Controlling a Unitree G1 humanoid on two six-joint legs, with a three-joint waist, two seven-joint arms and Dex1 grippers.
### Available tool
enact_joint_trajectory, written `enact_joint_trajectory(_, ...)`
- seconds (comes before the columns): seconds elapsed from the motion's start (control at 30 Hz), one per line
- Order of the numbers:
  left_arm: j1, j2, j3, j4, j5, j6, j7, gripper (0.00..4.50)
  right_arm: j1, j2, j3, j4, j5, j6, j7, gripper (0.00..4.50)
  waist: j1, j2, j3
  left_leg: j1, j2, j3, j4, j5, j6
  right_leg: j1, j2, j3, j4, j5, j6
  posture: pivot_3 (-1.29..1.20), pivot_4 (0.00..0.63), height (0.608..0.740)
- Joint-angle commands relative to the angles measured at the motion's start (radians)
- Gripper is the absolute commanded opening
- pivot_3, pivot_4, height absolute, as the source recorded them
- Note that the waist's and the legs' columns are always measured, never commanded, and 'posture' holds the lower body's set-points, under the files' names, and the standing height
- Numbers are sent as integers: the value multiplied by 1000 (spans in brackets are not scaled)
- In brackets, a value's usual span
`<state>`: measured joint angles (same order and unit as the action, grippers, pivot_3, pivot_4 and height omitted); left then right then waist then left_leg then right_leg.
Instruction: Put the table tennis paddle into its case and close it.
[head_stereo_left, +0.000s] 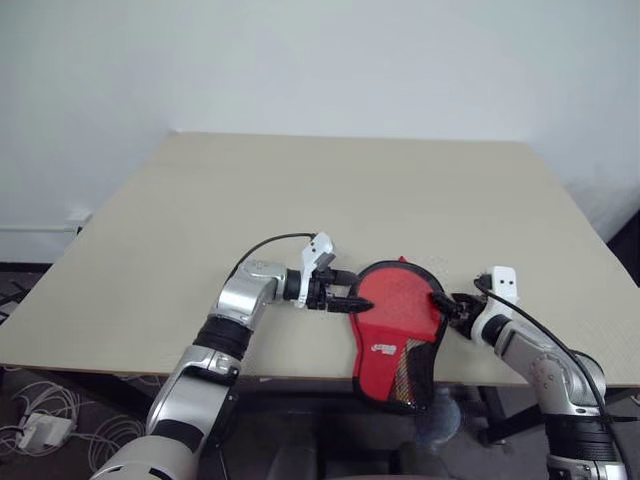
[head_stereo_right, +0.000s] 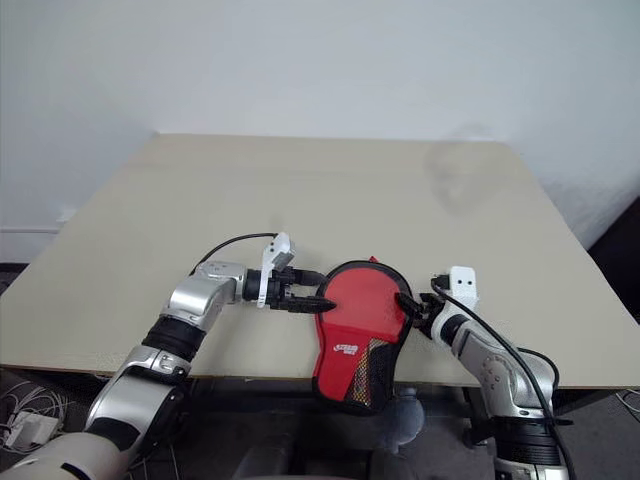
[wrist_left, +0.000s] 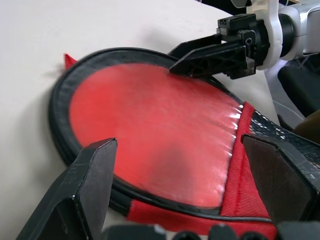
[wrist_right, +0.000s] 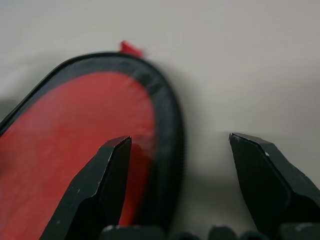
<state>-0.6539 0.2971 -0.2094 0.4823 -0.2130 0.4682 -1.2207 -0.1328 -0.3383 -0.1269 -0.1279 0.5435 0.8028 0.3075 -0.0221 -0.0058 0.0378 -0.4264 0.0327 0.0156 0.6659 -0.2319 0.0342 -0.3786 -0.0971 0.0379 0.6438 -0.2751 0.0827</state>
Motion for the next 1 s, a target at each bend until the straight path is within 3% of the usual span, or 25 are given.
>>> enact_joint_trajectory(0.03,14,4,14,-60,-20,15,19,4231,-19,-8,18,-20,7,12,42,3361,0,0,0,0,0,0,0,0,0,0,1,1,0,0,0,0,0,728)
enact_joint_trajectory(0.17,35,8,13,-83,-19,19,34,4231,-36,-20,39,-3,-10,34,64,3361,0,0,0,0,2,-1,1,0,0,0,5,4,0,0,0,0,0,728)
enact_joint_trajectory(0.27,44,4,8,-94,-12,16,51,4231,-42,-39,76,36,-61,26,70,2816,0,0,0,0,3,-1,1,0,-1,1,6,4,0,0,-1,0,0,728)
enact_joint_trajectory(0.53,60,5,9,-102,-15,16,75,4231,-55,-21,51,53,-104,-37,42,150,-1,-1,-1,7,4,0,1,0,-1,5,8,6,0,1,-1,0,0,728)
enact_joint_trajectory(0.7,67,2,8,-106,-17,24,85,4231,-83,31,-26,34,-79,-74,-13,63,-1,-1,-1,7,5,1,1,0,-1,5,9,7,0,1,-2,0,0,728)
enact_joint_trajectory(1.0,96,7,-1,-132,-18,45,93,4231,-249,112,-238,199,-96,-252,-239,63,2,1,0,0,3,-1,1,2,-4,1,9,8,0,2,-2,0,0,728)
